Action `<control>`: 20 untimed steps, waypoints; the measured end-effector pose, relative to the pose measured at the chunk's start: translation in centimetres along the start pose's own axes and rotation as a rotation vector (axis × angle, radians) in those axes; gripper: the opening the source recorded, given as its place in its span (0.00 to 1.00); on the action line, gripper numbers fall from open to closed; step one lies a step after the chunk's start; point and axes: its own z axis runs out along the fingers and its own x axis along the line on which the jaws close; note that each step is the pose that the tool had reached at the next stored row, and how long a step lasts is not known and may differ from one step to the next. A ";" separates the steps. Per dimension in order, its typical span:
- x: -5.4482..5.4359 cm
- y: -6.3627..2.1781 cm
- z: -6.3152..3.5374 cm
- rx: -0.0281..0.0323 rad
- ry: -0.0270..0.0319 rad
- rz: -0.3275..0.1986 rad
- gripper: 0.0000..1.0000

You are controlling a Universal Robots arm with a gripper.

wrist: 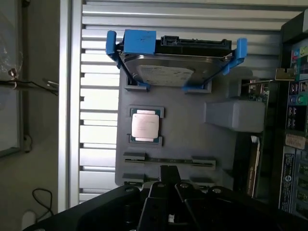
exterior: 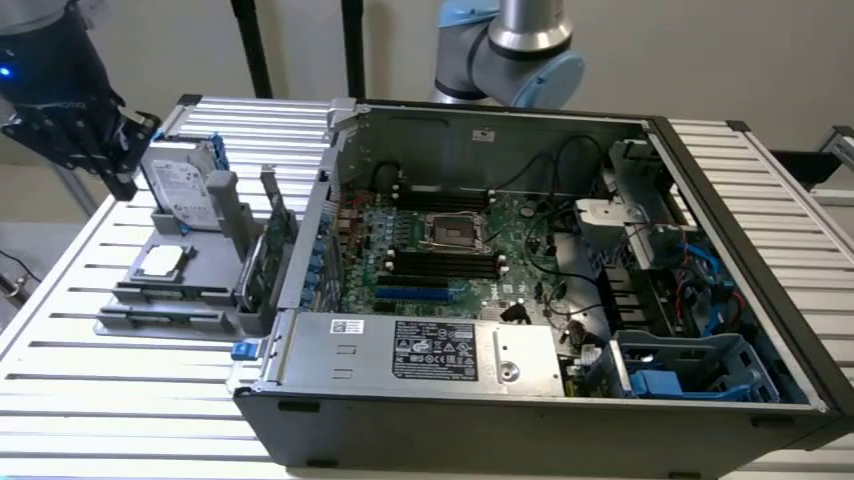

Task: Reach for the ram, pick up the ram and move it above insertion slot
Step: 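Reach for the ram, then pick up the ram and move it above insertion slot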

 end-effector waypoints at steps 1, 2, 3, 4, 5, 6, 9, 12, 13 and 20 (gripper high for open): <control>-0.1 -0.21 0.02 0.0000 0.0000 0.000 0.11; -0.3 -0.47 0.04 -0.0001 0.0000 0.000 0.11; -0.4 -0.73 0.07 0.0000 0.0001 0.000 0.11; -0.4 -0.98 0.10 0.0000 0.0002 0.000 0.11; -0.5 -1.26 0.14 0.0000 0.0002 -0.001 0.11; -0.6 -1.53 0.18 0.0000 0.0003 -0.001 0.11; -0.7 -2.38 0.31 0.0000 0.0004 -0.001 0.11; -0.9 -3.27 0.44 0.0000 0.0005 -0.001 0.11; -1.0 -3.56 0.48 0.0001 0.0006 -0.001 0.11; -1.7 -5.51 0.59 0.0000 0.0029 -0.001 0.11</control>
